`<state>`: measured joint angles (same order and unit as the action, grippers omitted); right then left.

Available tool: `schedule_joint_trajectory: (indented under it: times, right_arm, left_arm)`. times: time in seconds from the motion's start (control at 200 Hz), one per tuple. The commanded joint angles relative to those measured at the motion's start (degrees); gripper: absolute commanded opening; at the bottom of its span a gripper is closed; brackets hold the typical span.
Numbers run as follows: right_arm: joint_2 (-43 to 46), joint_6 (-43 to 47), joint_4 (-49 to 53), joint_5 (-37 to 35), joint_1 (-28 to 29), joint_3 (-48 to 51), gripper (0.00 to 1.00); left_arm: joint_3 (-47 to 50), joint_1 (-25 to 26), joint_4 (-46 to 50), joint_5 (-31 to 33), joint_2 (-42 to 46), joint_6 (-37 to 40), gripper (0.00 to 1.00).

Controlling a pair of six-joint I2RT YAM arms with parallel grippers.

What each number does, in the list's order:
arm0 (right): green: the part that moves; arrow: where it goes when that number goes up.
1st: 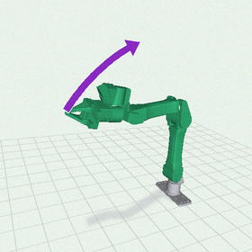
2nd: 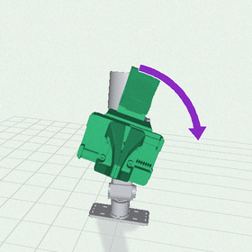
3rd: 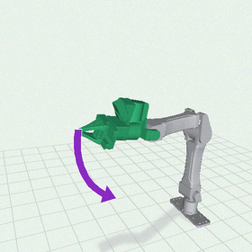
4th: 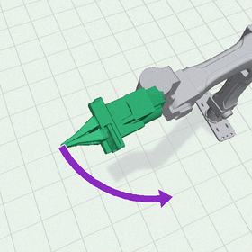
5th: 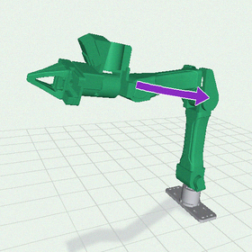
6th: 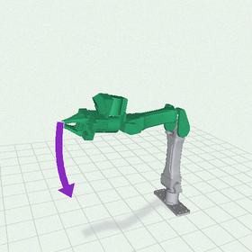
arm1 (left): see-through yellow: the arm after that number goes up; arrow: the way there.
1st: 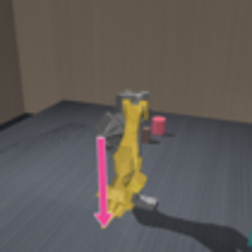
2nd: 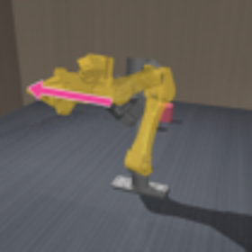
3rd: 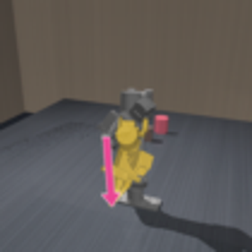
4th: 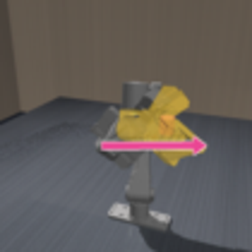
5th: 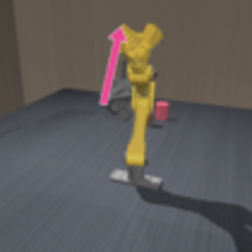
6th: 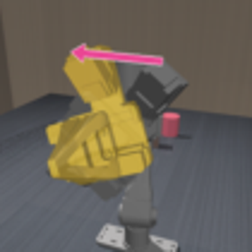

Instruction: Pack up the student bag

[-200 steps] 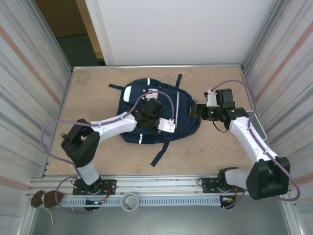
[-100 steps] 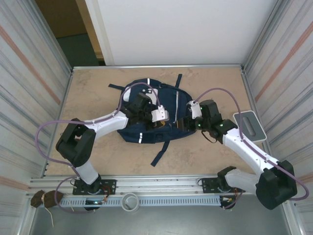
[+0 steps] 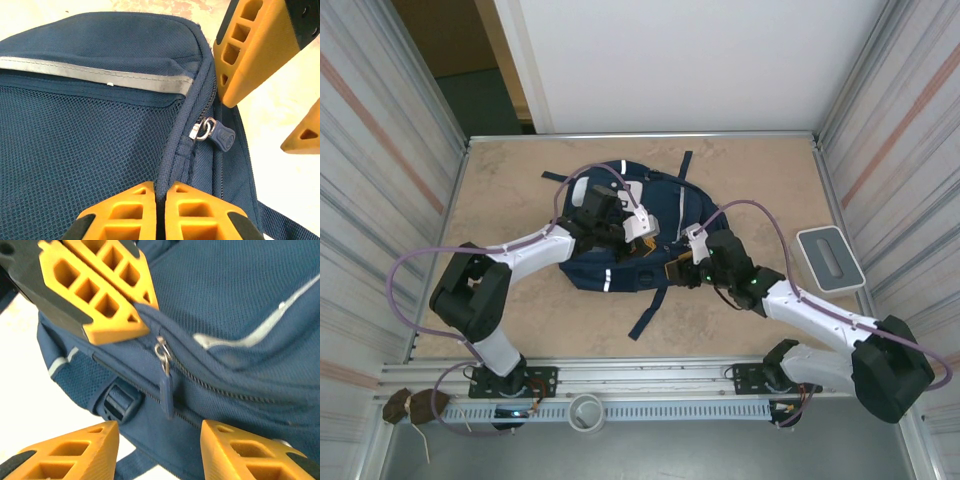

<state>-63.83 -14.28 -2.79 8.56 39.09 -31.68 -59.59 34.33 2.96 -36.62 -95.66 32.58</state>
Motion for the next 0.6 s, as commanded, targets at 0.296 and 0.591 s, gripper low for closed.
schedule_joint_trajectory:
  times: [0.296, 0.591]
  right_arm:
    - [-6.39, -1.16, -9.69, -6.41, 3.27, 0.09, 0.37]
    - [-6.74, -2.11, -11.04, -12.15, 5.76, 1.51, 0.09]
  left_arm:
    - [-0.52, -0.75, -0.49, -0.98, 2.67, -2.12, 0.00]
    - [-0.09, -0.91, -0.46, 2.02, 3.35, -2.09, 0.00]
